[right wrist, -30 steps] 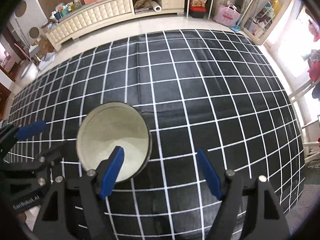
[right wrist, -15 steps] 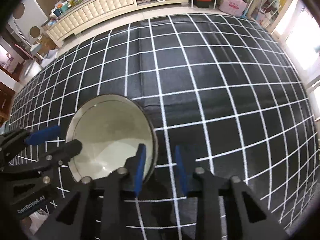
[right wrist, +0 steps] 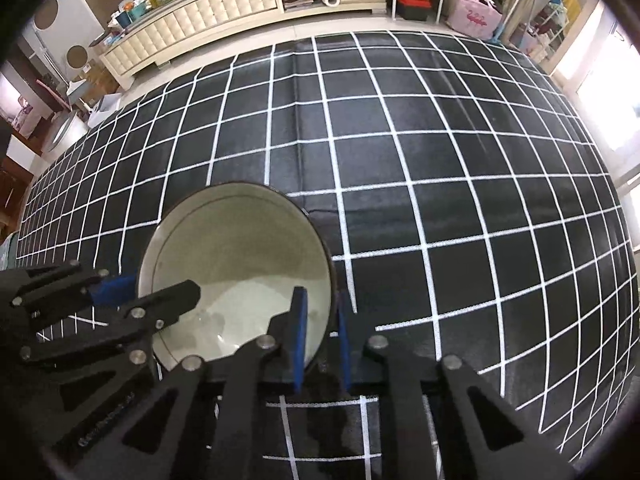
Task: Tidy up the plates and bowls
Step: 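Close both grippers on the speckled bowl rim and lift it, then carry the speckled bowl with both grippers over the nested pink-flower bowls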
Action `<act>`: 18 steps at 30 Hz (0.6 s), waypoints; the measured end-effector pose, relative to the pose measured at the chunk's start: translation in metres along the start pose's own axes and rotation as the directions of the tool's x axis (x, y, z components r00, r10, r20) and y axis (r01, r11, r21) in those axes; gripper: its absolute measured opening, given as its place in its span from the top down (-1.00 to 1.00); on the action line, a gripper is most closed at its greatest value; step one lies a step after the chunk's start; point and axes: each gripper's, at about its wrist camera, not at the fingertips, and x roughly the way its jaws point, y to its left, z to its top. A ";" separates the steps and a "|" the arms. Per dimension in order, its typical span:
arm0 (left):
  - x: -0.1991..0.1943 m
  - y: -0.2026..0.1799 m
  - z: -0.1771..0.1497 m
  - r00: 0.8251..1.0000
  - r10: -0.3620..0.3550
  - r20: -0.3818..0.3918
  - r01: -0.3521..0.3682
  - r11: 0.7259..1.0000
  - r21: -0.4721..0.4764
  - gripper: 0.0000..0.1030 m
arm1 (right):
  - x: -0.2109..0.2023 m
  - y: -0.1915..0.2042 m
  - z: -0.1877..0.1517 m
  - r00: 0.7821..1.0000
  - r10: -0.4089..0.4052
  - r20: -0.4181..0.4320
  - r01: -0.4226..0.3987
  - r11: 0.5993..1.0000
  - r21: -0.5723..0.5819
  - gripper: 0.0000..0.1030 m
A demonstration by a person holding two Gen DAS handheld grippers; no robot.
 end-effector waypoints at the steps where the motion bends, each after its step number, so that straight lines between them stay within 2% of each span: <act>1: 0.002 -0.002 0.000 1.000 -0.004 -0.001 0.004 1.000 0.000 0.65 | 0.000 0.001 -0.001 1.000 -0.004 0.004 0.004 1.000 -0.003 0.67; 7: 0.004 -0.007 0.002 1.000 0.014 0.003 -0.014 1.000 0.013 0.67 | -0.007 -0.003 -0.007 1.000 0.012 0.021 -0.012 1.000 0.026 0.68; 10: 0.002 -0.007 -0.003 0.999 0.035 0.010 -0.036 0.999 0.020 0.73 | -0.015 -0.002 -0.010 1.000 0.009 0.023 -0.010 1.000 0.029 0.70; 14: -0.005 -0.004 -0.013 1.000 0.010 0.002 -0.010 1.000 0.005 0.77 | -0.022 0.001 -0.017 1.000 0.028 0.014 -0.028 0.999 0.040 0.70; 18: -0.021 -0.005 -0.023 0.999 0.030 0.025 -0.030 0.999 0.010 0.77 | -0.032 0.007 -0.026 0.999 0.034 0.016 -0.034 0.998 0.047 0.70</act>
